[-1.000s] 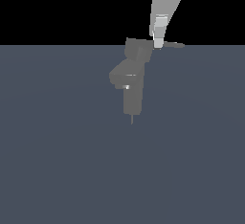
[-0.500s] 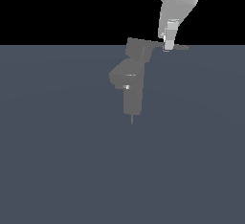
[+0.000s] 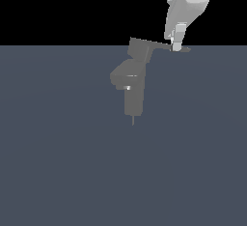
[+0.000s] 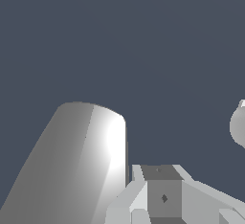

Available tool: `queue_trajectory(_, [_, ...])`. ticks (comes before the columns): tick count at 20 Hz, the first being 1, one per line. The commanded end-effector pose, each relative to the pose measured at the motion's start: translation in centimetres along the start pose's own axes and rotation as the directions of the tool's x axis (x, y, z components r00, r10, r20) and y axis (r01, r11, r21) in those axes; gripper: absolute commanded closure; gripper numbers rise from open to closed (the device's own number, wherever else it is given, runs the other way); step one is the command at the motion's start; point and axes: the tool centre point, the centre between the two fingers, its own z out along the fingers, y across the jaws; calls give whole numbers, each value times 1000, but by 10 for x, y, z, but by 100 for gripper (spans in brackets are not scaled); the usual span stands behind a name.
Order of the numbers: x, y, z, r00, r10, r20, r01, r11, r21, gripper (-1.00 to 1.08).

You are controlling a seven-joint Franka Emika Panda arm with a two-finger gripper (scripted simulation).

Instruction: Turn on the faucet by rotating a designated handle.

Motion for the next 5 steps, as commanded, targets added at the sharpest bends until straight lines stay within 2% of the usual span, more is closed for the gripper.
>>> queue_trajectory(1, [19,-5,-1,1000,25,1,-25,1000,4,108])
queue_trajectory(5, [26,-10,-1,1000,26,2,-26,1000,4,108])
